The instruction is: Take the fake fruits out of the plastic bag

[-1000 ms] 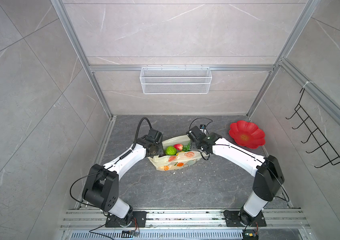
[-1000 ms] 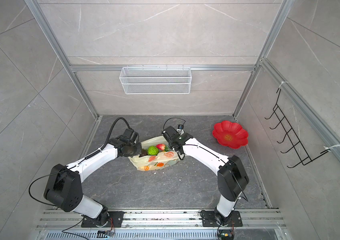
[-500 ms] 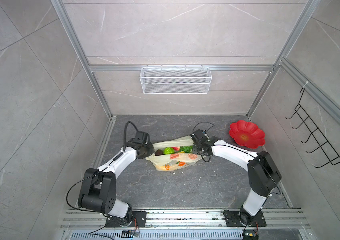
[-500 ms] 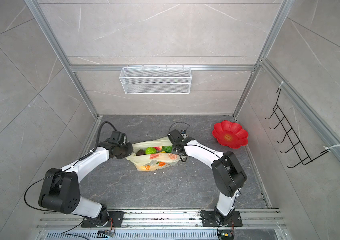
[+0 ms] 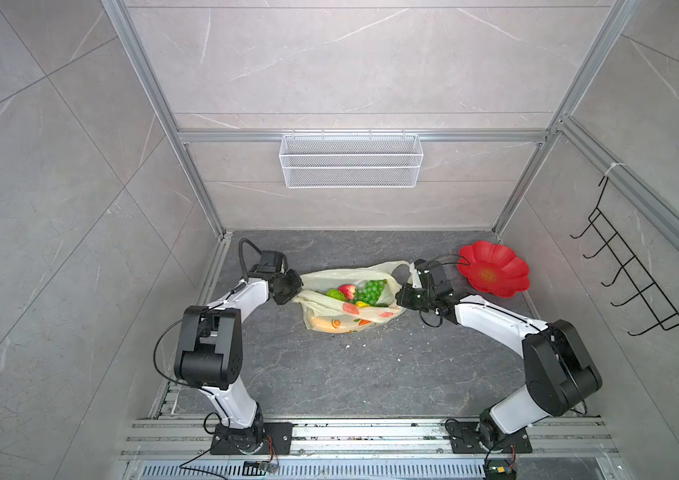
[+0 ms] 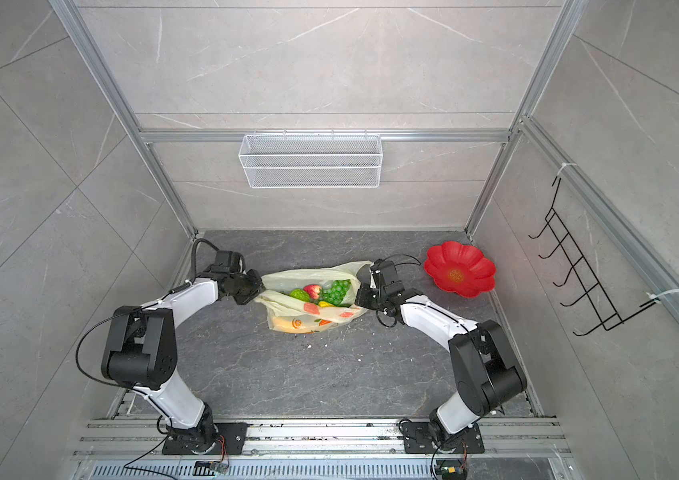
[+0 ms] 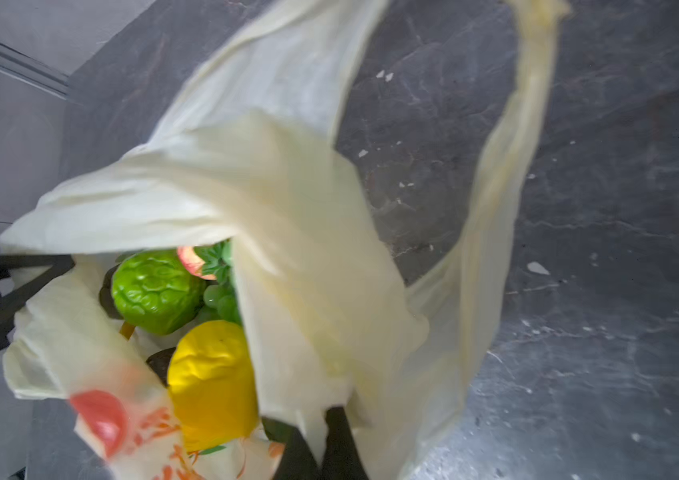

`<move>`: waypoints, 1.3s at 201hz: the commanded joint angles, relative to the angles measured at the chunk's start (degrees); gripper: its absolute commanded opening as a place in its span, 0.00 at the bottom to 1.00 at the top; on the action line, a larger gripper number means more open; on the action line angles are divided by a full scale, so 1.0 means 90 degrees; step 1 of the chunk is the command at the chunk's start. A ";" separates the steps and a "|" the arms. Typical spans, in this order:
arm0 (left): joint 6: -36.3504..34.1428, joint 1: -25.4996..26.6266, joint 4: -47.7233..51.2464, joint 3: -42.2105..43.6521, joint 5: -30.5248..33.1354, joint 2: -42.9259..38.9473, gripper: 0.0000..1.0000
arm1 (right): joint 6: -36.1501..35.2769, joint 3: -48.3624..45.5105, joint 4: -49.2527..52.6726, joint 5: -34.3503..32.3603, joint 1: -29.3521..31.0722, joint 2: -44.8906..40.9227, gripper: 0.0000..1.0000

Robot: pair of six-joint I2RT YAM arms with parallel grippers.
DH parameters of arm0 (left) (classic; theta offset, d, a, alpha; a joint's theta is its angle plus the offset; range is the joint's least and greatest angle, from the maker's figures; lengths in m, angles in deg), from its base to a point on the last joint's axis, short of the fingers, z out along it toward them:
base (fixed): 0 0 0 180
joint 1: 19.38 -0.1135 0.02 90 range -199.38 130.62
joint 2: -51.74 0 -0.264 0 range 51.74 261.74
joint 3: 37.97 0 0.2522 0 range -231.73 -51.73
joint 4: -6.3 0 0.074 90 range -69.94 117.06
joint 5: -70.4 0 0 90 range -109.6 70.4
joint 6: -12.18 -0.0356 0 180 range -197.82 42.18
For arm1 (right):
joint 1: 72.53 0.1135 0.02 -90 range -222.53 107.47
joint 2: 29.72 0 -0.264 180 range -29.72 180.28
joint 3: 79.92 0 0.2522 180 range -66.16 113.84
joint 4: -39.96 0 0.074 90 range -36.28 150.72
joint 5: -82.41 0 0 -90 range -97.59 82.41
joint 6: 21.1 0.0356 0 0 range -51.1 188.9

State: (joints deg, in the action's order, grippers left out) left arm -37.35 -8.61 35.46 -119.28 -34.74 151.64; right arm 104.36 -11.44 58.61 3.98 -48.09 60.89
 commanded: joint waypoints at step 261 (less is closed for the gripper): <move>0.0215 0.0490 -0.0789 0.3024 0.1704 -0.2977 0.02 | 0.1582 -0.1597 -0.2185 0.0380 0.0029 -0.0507 0.00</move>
State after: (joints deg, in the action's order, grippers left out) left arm -38.49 0.59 41.14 -101.29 -14.96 134.35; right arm 114.68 -24.31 43.64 3.93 -46.01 55.34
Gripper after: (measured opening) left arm 0.051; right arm 0.048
